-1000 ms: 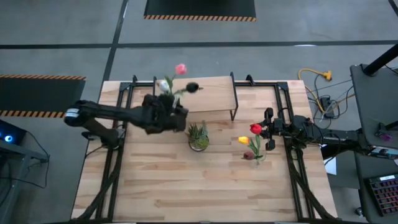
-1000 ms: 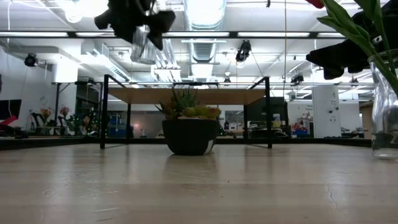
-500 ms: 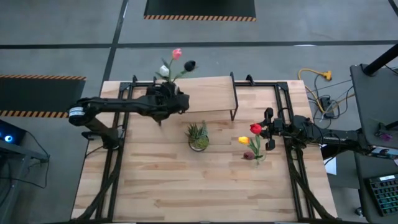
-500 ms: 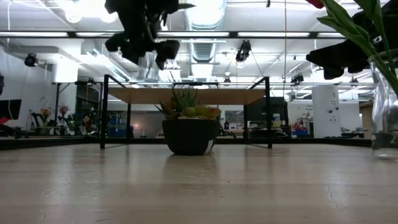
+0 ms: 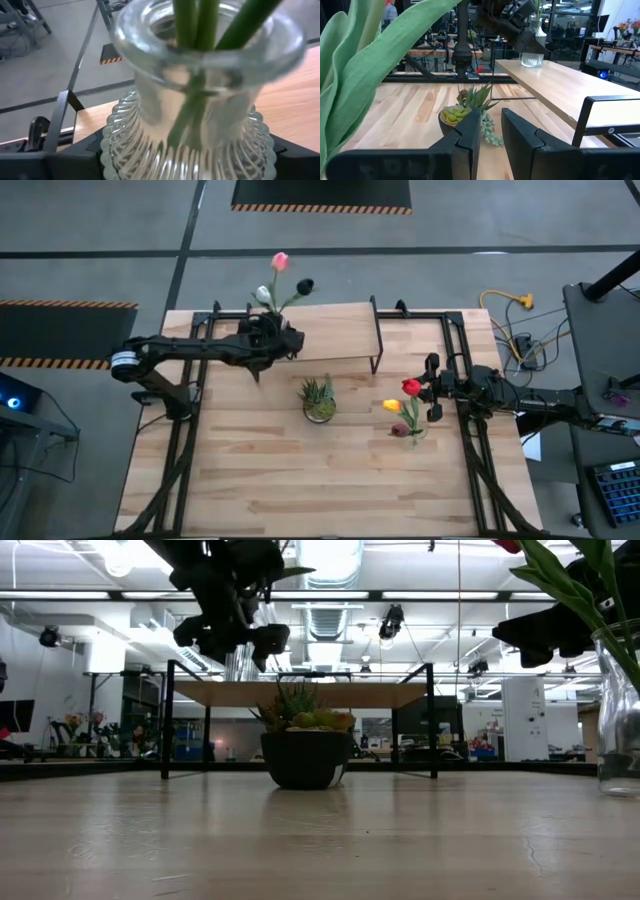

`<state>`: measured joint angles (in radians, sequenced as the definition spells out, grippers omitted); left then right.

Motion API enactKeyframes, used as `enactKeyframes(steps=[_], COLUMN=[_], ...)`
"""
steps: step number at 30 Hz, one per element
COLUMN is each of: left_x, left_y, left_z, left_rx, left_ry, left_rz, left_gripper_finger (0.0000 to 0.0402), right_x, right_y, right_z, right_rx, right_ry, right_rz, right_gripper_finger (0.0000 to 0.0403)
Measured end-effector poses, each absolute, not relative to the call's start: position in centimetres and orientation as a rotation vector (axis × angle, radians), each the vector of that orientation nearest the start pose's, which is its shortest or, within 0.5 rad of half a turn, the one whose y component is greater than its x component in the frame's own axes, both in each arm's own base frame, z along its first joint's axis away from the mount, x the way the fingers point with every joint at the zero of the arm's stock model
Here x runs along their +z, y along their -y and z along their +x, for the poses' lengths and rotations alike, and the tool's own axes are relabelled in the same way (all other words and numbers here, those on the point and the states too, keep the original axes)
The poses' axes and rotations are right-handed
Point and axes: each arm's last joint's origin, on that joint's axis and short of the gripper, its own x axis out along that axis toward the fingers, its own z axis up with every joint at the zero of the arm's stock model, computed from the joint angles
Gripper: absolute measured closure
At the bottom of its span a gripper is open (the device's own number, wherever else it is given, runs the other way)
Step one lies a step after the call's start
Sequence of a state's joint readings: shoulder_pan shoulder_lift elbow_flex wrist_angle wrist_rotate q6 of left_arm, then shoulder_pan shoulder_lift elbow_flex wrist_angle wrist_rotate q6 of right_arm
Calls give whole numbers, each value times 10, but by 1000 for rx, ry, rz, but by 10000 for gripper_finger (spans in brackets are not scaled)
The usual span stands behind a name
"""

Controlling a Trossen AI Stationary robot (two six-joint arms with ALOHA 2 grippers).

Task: Pick and place flowers into a vace then onto a shelf
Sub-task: Put the left transparent vase with the flowers on the shelf

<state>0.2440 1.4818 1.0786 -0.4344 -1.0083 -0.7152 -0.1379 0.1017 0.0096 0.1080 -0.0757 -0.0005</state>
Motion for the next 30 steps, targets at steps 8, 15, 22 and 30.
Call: enactKeyframes(steps=[8,15,22,30], left_x=[264,266,278,283], left_y=[-96,-96,-94,-91], left_z=[286,285,279,275], left_rx=[1383,1362,1339,1238], left_ry=[-365,-420,-411,-459], left_rz=[-254,-184,-173,-204], left_gripper_finger=[123,97,85,85], right_x=[169,169,169,169], right_y=[12,12,12,12], right_z=[103,103,103,103], right_rx=[-62,-62,-62,-62], right_ry=[16,16,16,16], right_rz=[-2,-5,-3,-2], right_gripper_finger=[335,335,335,335])
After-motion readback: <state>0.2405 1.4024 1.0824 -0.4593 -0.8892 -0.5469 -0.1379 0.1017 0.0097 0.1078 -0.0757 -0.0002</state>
